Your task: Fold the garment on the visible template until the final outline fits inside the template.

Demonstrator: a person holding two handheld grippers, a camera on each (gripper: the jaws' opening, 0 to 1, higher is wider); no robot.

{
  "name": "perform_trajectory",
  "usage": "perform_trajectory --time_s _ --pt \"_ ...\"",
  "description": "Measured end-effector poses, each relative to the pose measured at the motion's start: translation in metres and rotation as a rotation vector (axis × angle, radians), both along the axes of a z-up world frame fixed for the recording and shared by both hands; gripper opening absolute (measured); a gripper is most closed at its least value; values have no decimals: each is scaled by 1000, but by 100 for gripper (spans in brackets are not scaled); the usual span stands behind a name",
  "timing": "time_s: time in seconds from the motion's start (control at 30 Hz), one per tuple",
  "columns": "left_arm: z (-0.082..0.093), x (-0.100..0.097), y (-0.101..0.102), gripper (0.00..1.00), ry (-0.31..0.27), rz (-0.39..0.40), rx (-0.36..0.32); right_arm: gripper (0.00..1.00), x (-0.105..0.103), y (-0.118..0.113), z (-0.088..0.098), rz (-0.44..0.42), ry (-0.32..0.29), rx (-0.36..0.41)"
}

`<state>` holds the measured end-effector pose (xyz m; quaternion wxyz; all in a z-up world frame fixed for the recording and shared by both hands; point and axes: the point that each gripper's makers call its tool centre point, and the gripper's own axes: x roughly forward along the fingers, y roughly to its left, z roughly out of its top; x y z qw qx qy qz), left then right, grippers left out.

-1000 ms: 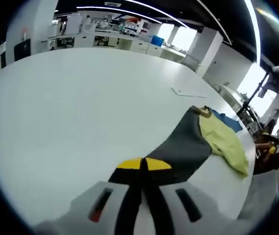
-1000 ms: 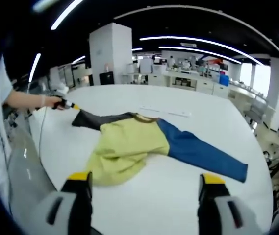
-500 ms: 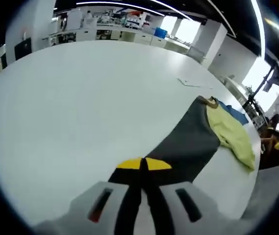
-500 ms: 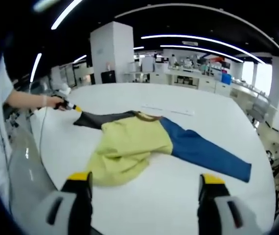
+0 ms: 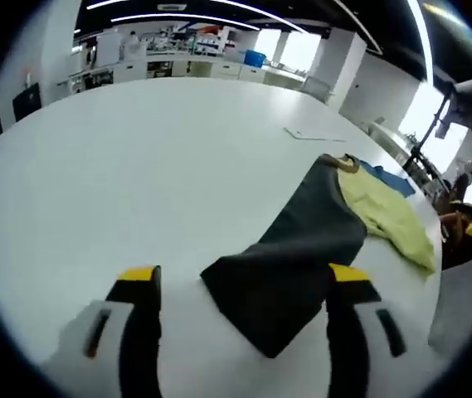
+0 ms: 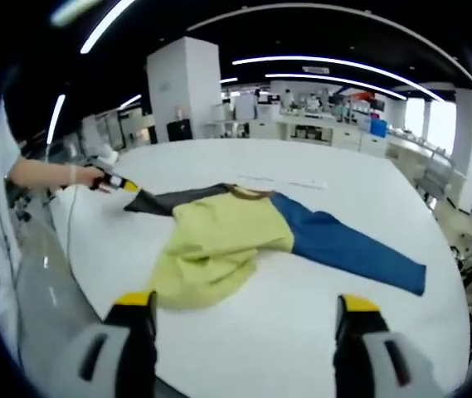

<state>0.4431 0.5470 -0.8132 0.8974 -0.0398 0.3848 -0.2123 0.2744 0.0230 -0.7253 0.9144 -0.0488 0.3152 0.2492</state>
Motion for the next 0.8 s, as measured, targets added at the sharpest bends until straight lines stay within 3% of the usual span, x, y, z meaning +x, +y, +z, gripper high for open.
perform_trajectory --time_s 0.07,0.1,0.17,0.23,0.33,0.5,0.8 --pt "-1 -1 -2 95 -2 -13 0 89 1 1 1 2 -2 0" --pt "2 -4 -9 98 -9 -23 -33 89 1 2 2 4 -5 -1" --pt "6 -5 -13 99 -7 -26 -47 89 2 3 3 6 -8 2" --pt "6 11 -2 99 -25 -42 -47 89 2 5 4 9 -10 5" --pt "8 11 -3 99 -19 -50 -57 89 2 5 2 16 -10 3" --pt "26 -14 -31 99 -59 -81 -56 89 -2 8 -1 35 -7 10" --pt "39 -49 -74 96 -102 -96 -97 87 -7 -2 -1 62 -6 18"
